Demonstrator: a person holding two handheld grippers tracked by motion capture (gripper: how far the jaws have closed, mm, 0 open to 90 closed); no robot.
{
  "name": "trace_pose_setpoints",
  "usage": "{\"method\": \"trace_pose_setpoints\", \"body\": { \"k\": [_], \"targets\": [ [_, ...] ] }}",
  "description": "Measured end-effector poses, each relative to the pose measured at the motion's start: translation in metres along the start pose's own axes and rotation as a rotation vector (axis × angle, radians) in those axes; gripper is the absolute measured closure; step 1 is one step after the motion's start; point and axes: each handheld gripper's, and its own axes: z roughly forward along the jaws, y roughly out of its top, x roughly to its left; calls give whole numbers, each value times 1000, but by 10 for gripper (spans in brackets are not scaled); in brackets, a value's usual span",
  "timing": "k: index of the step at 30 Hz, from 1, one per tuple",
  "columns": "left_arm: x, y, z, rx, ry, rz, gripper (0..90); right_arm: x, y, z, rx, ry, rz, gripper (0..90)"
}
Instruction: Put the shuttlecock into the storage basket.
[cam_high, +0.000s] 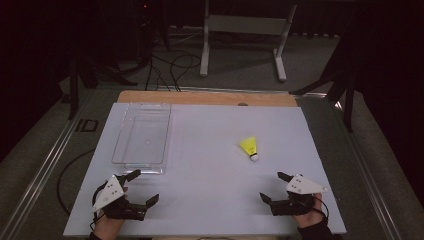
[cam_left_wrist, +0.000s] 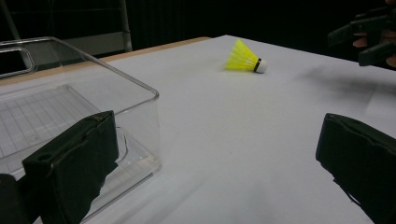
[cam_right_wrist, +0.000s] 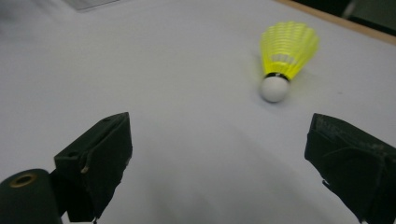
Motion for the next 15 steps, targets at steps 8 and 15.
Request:
{"method": "trace_pose_setpoints", "body": {
  "k": [8,15],
  "targets": [
    [1,0,1,1,3,-3,0,3,12,-8,-7,-33,-7,77],
    [1,0,1,1,4,-3,0,-1,25,-14,3,-38,39,77]
  ]
}}
